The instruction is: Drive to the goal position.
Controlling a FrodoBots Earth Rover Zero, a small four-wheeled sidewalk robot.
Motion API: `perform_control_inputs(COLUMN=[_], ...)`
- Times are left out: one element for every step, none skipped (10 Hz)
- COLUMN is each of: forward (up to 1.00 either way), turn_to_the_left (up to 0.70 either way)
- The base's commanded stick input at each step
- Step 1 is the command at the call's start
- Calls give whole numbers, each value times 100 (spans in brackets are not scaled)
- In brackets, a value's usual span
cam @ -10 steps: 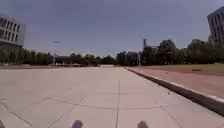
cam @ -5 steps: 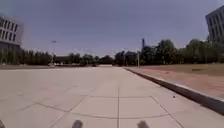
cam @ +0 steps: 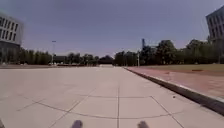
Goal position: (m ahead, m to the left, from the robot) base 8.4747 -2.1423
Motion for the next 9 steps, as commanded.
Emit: perform_control_inputs(forward=[85,85,85,85,85,85,85,85,85], turn_to_the_left=[0,0,0,0,0,0,0,0,0])
